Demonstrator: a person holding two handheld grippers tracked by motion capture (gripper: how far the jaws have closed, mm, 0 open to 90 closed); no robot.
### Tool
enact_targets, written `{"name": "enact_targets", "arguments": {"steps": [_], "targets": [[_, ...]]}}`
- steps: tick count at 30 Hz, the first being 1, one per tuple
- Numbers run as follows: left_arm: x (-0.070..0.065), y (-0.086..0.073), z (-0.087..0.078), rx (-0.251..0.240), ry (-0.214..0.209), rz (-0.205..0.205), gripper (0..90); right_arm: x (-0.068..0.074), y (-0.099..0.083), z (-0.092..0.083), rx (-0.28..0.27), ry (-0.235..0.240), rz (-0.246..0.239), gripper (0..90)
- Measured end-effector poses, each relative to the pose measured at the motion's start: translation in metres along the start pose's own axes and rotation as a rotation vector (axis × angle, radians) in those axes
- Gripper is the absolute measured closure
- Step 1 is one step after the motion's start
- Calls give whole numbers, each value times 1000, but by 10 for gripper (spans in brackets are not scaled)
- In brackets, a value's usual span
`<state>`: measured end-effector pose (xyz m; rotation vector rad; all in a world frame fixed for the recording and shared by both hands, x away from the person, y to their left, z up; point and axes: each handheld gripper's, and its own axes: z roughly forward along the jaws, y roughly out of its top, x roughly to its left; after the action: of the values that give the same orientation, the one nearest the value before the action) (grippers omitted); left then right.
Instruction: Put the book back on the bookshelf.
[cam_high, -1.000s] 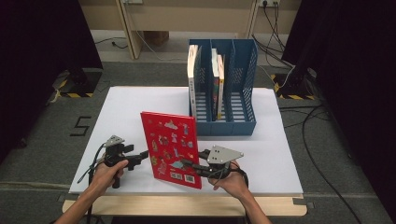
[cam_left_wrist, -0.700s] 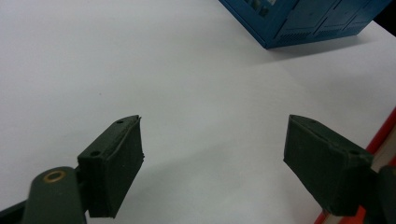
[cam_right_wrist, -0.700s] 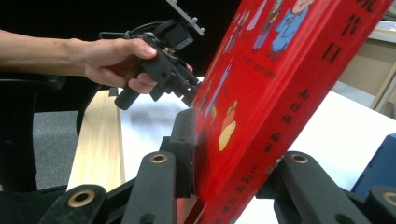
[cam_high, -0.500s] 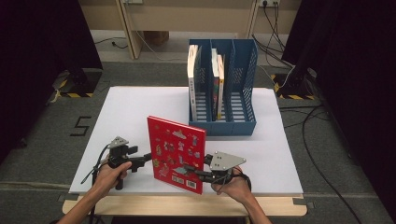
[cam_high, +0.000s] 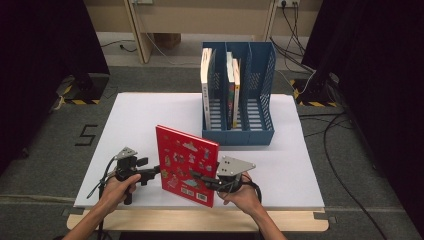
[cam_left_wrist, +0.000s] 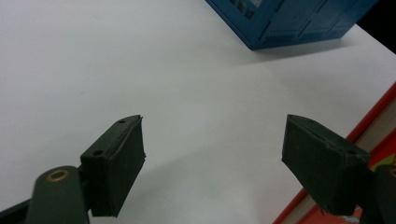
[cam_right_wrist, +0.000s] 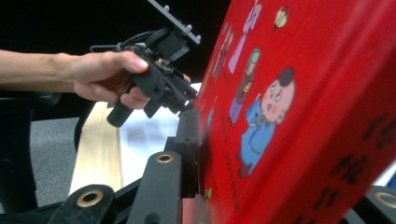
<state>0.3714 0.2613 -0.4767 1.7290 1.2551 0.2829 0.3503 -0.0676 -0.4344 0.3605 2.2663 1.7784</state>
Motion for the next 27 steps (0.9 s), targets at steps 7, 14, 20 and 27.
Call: {"name": "enact_targets", "arguments": {"steps": [7, 14, 20, 27], "targets": [[8, 4, -5, -29, 25, -27, 224, -16, 21, 22, -2, 43, -80, 716], [7, 4, -6, -37, 20, -20, 197, -23, 11, 17, -37, 67, -102, 703], [4, 1, -3, -19, 14, -13, 194, -19, -2, 2, -19, 48, -37, 704], [3, -3, -3, 1, 4, -10, 191, -11, -3, -1, -22, 26, -63, 709]]}}
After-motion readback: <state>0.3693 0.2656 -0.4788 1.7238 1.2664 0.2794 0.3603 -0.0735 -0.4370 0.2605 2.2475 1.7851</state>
